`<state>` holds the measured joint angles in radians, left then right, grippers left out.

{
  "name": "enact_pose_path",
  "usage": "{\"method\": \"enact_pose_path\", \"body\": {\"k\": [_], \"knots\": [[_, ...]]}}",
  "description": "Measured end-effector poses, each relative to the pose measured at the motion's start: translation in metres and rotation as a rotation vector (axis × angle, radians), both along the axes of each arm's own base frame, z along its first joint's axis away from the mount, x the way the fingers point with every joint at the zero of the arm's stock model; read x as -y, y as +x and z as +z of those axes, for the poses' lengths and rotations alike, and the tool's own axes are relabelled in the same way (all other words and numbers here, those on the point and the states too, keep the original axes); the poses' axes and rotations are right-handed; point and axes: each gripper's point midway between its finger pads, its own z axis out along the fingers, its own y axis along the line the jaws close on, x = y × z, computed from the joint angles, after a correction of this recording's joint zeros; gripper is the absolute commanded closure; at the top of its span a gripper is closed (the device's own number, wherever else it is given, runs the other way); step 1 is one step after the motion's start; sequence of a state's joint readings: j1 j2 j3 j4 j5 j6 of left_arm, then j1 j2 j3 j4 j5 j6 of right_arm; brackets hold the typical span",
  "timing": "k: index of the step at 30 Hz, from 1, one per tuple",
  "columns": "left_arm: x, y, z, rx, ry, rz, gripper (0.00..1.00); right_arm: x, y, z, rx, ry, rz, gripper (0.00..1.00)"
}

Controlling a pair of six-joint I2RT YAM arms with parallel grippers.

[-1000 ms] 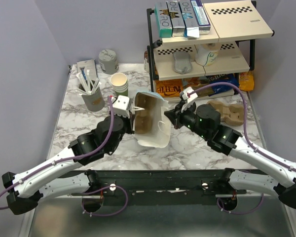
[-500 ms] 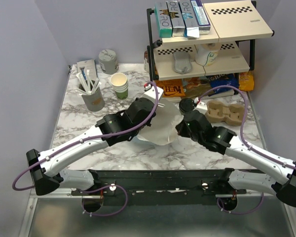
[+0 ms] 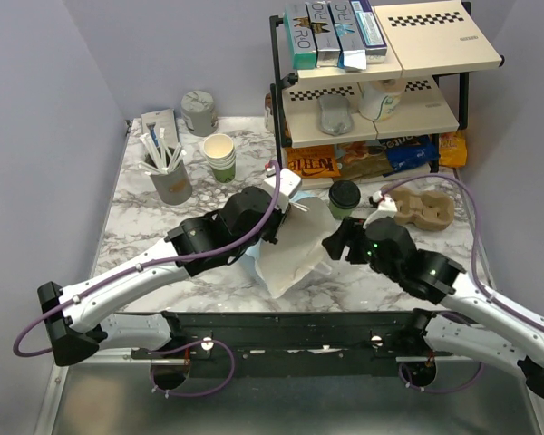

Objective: Pack the takeout coffee

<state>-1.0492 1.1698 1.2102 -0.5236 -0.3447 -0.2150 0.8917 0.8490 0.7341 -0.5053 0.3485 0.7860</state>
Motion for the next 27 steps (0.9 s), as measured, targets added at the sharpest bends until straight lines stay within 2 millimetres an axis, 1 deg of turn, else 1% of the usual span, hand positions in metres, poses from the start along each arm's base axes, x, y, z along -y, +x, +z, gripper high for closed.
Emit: {"method": "enact_pose_path", "body": {"k": [4, 5, 6, 7, 10, 13, 16, 20, 22, 23, 24, 26, 27], "knots": [[0.001, -0.006, 0.003, 0.008, -0.021, -0.035, 1.0, 0.006, 0.001, 0.048, 0.199, 0.021, 0.086, 0.11], [0.002, -0.007, 0.003, 0.007, -0.024, -0.047, 1.0, 0.009, 0.0, 0.057, 0.244, 0.017, 0.101, 0.1], [0.002, -0.008, 0.003, 0.006, -0.025, -0.054, 1.0, 0.013, 0.0, 0.067, 0.291, 0.019, 0.113, 0.07], [0.004, -0.009, 0.002, 0.005, -0.026, -0.064, 1.0, 0.016, -0.001, 0.077, 0.342, 0.026, 0.12, 0.06], [0.005, -0.01, -0.002, 0.0, -0.02, -0.074, 1.0, 0.026, -0.002, 0.095, 0.452, 0.045, 0.116, 0.04], [0.006, -0.01, -0.001, -0.002, -0.014, -0.077, 1.0, 0.027, -0.001, 0.1, 0.509, 0.03, 0.13, 0.04], [0.011, -0.011, -0.001, 0.003, -0.004, -0.095, 1.0, 0.017, 0.003, 0.098, 0.537, -0.011, 0.184, 0.04], [0.013, -0.015, 0.0, 0.014, 0.01, -0.124, 1.0, 0.002, 0.019, 0.085, 0.536, -0.122, 0.229, 0.05], [0.013, -0.015, -0.001, 0.019, 0.018, -0.133, 1.0, -0.006, 0.03, 0.074, 0.525, -0.198, 0.249, 0.1], [0.013, -0.015, -0.001, 0.02, 0.02, -0.136, 1.0, -0.009, 0.035, 0.068, 0.515, -0.232, 0.254, 0.14], [0.013, -0.015, -0.001, 0.022, 0.024, -0.139, 1.0, -0.011, 0.04, 0.063, 0.504, -0.265, 0.259, 0.29], [0.012, -0.015, -0.001, 0.026, 0.031, -0.143, 1.0, -0.015, 0.047, 0.057, 0.489, -0.312, 0.263, 0.44], [0.012, -0.015, -0.001, 0.029, 0.034, -0.146, 1.0, -0.017, 0.051, 0.057, 0.485, -0.318, 0.257, 0.62]]}}
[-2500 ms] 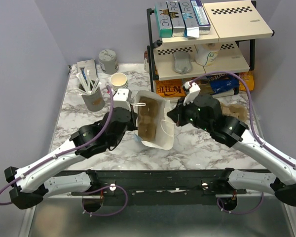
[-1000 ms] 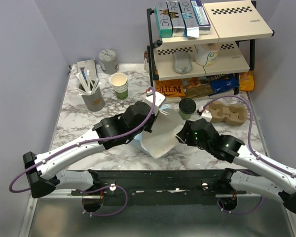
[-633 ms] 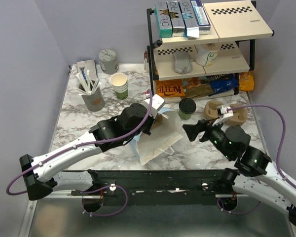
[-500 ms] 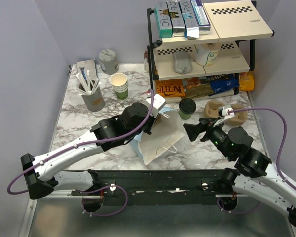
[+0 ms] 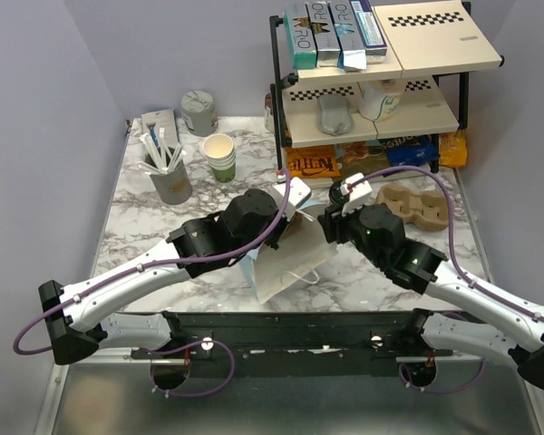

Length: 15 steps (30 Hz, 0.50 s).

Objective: Pack the takeout coffee

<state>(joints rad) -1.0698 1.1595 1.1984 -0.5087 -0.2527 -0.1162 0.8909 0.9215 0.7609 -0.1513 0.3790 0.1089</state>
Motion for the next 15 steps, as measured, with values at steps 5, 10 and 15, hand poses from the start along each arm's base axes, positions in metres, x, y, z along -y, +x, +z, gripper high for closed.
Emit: {"method": "enact_pose_path", "body": {"k": [5, 10, 15], "knots": [[-0.004, 0.005, 0.006, 0.043, 0.022, 0.012, 1.0, -0.002, 0.002, 0.015, 0.018, 0.046, -0.012, 0.98], [-0.018, 0.017, 0.024, 0.148, 0.055, 0.061, 1.0, -0.009, -0.001, 0.027, 0.102, 0.122, 0.044, 0.99], [-0.022, 0.023, 0.028, 0.223, 0.085, 0.063, 1.0, -0.017, -0.008, 0.017, 0.171, 0.193, 0.109, 0.99]]}}
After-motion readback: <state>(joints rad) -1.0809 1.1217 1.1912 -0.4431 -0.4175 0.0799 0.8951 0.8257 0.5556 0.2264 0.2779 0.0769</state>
